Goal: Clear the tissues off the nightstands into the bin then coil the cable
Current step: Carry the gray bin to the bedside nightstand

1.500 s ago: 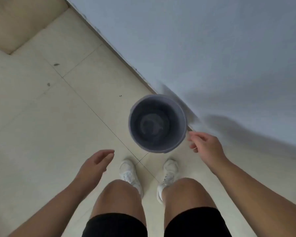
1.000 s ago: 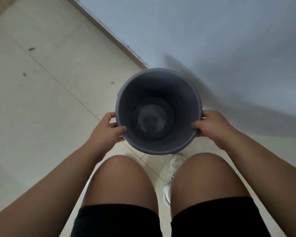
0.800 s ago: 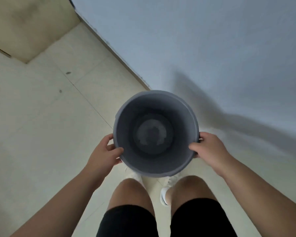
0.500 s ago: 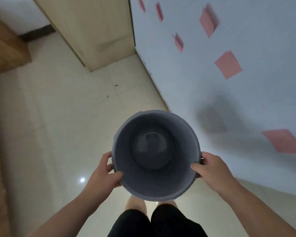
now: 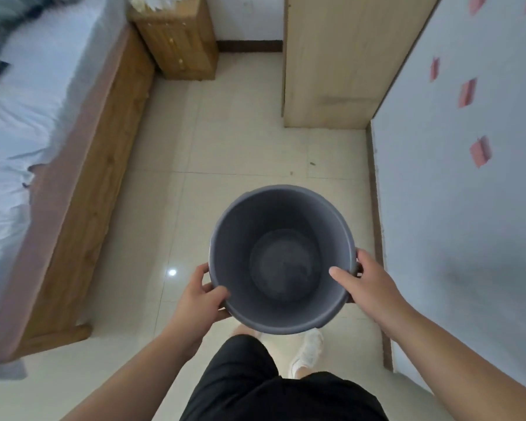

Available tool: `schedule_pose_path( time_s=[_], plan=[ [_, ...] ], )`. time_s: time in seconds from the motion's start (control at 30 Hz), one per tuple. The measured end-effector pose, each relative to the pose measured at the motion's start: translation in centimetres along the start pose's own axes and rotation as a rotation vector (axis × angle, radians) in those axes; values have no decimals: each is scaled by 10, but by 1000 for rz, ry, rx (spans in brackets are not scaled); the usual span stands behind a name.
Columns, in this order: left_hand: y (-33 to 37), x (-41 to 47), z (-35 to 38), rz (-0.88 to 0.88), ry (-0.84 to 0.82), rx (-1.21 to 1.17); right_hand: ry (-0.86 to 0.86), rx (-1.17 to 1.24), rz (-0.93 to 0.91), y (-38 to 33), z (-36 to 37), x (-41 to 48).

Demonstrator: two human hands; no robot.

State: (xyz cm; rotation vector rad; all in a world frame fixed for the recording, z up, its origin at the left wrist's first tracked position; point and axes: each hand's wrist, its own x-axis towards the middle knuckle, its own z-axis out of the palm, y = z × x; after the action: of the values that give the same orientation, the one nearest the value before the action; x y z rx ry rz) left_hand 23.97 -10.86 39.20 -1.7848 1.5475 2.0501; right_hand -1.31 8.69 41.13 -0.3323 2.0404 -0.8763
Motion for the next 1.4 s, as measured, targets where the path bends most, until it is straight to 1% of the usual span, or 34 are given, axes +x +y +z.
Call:
schedule_pose_path(
  time_s=[0.2,0.3,0.4,0.5,0.7,0.77,0.87,0.97,1.13,1.27,1.4],
  plan=[
    [25,31,-89,1,90,-148,-88,-138,-69,-93,83,57],
    [52,53,-133,25,96,-166,-99,-151,-83,-140,113,87],
    [86,78,-167,25,64,-159,-116,-153,-84,-185,130,114],
    [122,107,-185,15,36,-163,-104,-153,-95,-220,134,143],
    [200,187,-199,2,38,-209,-67,-133,-79,-278,127,228],
    [231,217,-201,10,38,-217,-78,-117,-75,-301,124,266],
    [279,250,-209,-6,86,-233,-130,-106,-84,-342,120,321],
    [327,278,-224,11,93,-296,-164,-104,-109,-392,120,362],
    [393,331,-253,51,123,-347,-188,-172,-153,-481,121,437],
    [440,387,-283,64,121,-400,-172,-191,-178,-544,137,496],
    [492,459,-319,69,95,-403,-141,-182,-203,-606,156,558]
  ],
)
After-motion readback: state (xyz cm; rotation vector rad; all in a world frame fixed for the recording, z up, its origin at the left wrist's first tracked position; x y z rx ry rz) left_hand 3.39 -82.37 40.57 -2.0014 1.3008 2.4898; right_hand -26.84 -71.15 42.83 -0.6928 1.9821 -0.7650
